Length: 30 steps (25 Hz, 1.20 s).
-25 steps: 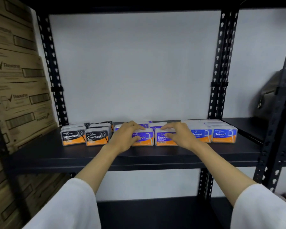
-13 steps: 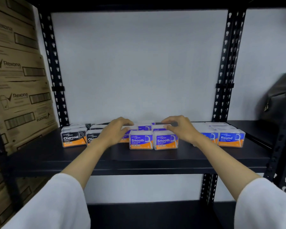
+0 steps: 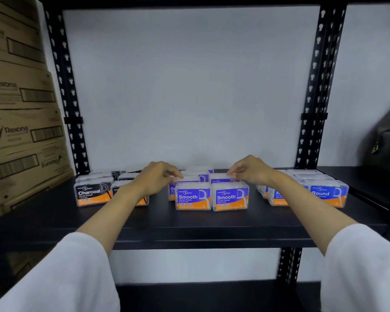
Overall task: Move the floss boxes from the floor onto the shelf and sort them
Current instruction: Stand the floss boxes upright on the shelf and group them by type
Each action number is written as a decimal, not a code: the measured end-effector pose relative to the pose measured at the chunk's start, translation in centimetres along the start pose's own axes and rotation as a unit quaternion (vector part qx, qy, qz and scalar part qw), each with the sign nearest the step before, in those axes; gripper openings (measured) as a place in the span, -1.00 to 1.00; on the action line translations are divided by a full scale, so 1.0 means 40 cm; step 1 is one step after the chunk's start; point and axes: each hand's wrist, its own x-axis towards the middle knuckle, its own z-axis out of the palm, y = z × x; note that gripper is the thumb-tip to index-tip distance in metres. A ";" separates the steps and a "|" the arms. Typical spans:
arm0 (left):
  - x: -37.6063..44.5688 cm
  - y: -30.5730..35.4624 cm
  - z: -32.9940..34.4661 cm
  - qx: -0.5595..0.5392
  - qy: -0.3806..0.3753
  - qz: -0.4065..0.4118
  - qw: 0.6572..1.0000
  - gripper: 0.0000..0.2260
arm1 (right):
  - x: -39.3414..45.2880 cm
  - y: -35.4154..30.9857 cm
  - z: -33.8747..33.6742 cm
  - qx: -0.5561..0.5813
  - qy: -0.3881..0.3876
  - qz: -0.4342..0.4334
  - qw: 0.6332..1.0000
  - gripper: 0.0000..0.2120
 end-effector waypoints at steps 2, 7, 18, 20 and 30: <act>0.013 0.019 0.009 -0.037 -0.016 -0.003 0.999 -0.86 | -0.002 0.000 -0.007 -0.007 -0.008 0.000 1.000 -0.78; 0.016 0.070 0.027 -0.088 -0.039 -0.020 0.995 -0.85 | -0.016 0.005 -0.021 -0.007 -0.018 0.005 1.000 -0.78; -0.033 0.085 0.049 -0.095 -0.064 -0.034 0.993 -0.57 | -0.067 -0.004 0.019 0.004 -0.068 -0.027 0.997 -0.39; -0.036 0.085 0.054 -0.108 -0.044 -0.027 0.993 -0.61 | -0.067 -0.001 0.021 0.008 -0.049 -0.038 0.998 -0.41; 0.008 0.081 0.040 -0.159 -0.013 -0.047 0.986 -0.67 | 0.004 -0.015 -0.005 0.052 -0.035 -0.050 0.997 -0.60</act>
